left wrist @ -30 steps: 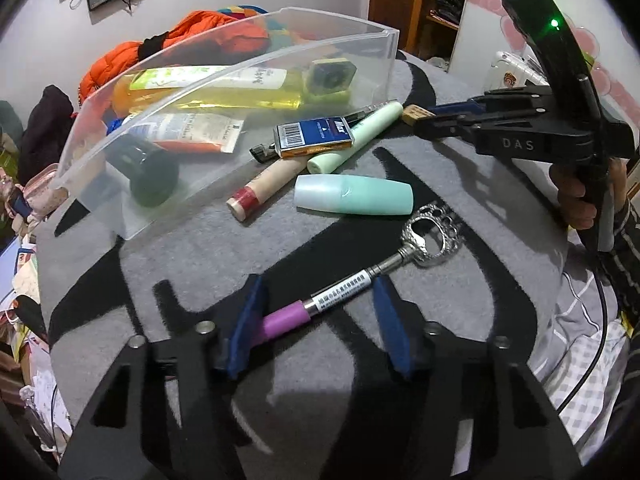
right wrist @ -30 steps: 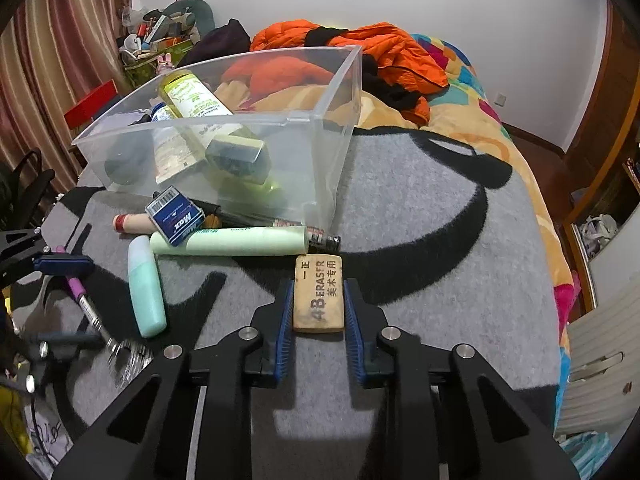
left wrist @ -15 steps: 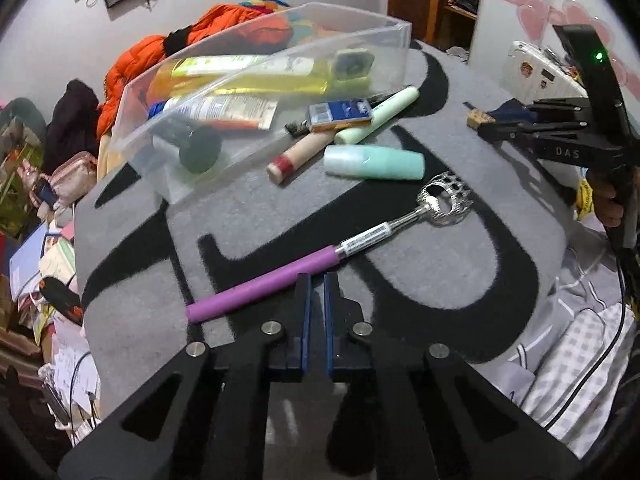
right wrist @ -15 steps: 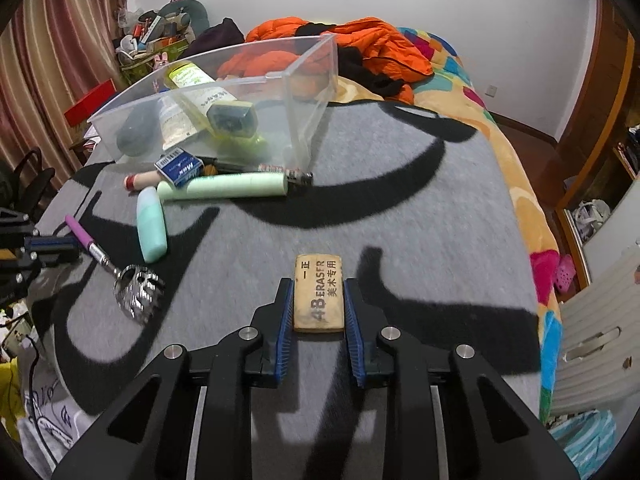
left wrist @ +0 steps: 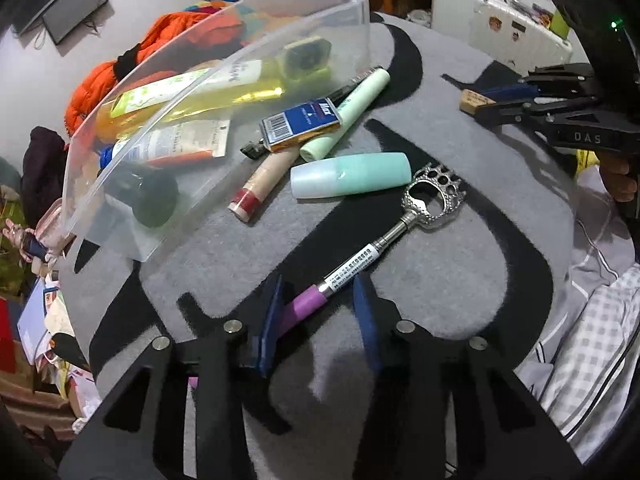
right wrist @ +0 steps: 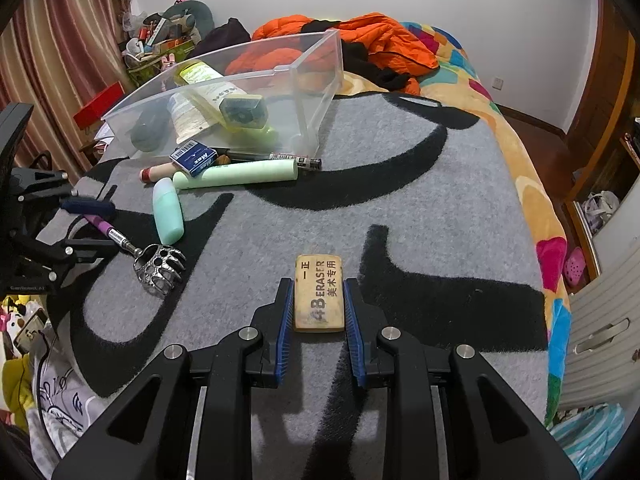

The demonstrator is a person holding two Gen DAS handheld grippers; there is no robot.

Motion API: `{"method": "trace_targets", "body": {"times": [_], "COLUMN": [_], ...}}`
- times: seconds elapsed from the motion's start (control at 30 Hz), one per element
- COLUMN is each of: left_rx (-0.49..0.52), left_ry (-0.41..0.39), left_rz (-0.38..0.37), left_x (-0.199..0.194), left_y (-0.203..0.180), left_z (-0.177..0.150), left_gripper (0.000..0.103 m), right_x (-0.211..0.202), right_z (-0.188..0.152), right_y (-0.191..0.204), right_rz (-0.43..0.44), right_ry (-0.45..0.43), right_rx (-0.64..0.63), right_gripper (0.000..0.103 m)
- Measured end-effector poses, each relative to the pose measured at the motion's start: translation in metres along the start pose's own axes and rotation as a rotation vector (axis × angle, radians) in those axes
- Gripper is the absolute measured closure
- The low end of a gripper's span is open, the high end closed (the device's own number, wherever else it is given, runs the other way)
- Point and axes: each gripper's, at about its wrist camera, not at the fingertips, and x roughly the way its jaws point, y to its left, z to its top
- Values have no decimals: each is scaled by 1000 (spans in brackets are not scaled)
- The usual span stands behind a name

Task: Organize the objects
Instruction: 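Grasp the eraser with the right gripper while the left approaches the purple back scratcher, then grasp the purple back scratcher handle with the left gripper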

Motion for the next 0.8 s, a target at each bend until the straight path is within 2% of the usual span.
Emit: {"method": "trace_targets", "body": {"times": [0.17, 0.27, 0.3, 0.33, 0.4, 0.57, 0.6, 0.7, 0.73, 0.8], "left_rx": [-22, -64, -72, -86, -92, -13, 4, 53, 72, 99], "left_ry": [44, 59, 50, 48, 46, 47, 45, 72, 93, 78], "left_rz": [-22, -43, -37, -42, -48, 19, 34, 46, 41, 30], "left_x": [-2, -9, -14, -19, -26, -23, -21, -8, -1, 1], "left_y": [-1, -2, -3, -3, -4, -15, -17, -17, -17, -17], "left_z": [4, 2, 1, 1, -1, -2, 1, 6, 7, 11], "left_gripper": [74, 82, 100, 103, 103, 100, 98, 77, 74, 72], "right_x": [-1, -3, -3, -3, -3, -2, -3, -4, -5, -5], "right_z": [-1, -3, -3, -3, -4, -3, -4, -4, -4, -5], "right_y": [1, 2, 2, 2, 1, 3, 3, 2, 2, 1], "right_rz": [10, 17, 16, 19, 25, 42, 42, 48, 45, 42], "right_ry": [-6, -10, -10, -10, -10, -10, -10, -8, -9, -7], "right_rx": [13, 12, 12, 13, 16, 13, 12, 12, 12, 13], "right_gripper": [81, 81, 81, 81, 81, 81, 81, 81, 81, 81]}}
